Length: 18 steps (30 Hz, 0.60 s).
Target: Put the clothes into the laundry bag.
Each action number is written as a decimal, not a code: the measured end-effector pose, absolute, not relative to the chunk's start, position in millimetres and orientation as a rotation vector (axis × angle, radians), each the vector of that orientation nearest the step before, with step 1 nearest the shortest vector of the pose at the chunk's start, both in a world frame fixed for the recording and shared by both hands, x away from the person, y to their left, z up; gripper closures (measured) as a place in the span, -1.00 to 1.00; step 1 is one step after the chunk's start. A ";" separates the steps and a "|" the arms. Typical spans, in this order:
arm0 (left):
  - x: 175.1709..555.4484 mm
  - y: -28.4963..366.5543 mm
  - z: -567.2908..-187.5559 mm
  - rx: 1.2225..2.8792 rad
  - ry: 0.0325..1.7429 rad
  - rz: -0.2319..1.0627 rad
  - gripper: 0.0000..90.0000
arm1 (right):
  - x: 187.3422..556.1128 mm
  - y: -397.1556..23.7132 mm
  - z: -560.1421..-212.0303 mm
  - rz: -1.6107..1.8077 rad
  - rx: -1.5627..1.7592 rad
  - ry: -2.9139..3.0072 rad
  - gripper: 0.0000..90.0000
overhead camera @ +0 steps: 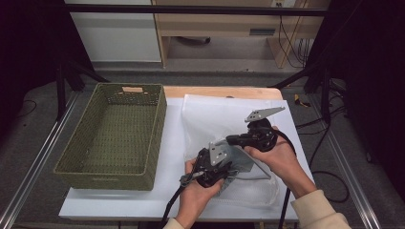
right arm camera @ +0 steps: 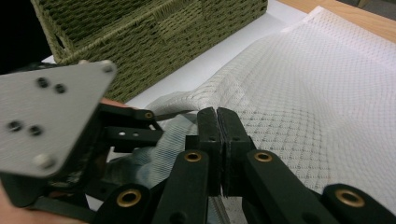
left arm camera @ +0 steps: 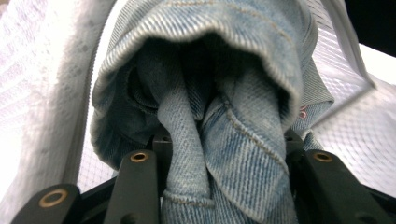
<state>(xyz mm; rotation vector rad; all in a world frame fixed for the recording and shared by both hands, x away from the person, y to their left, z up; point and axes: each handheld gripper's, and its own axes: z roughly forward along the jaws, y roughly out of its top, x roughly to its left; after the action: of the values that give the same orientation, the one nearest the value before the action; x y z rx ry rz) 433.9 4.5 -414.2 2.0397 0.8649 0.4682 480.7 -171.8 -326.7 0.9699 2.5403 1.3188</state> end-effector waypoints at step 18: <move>417.4 28.9 -407.3 1.908 0.762 0.489 -0.37 | 484.3 -176.8 -357.5 1.326 1.049 2.517 0.99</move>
<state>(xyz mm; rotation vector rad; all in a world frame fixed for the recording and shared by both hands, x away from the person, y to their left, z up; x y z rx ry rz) 417.4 28.9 -407.3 1.9082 0.7616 0.4889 484.3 -176.8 -357.5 1.0492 2.5173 1.3264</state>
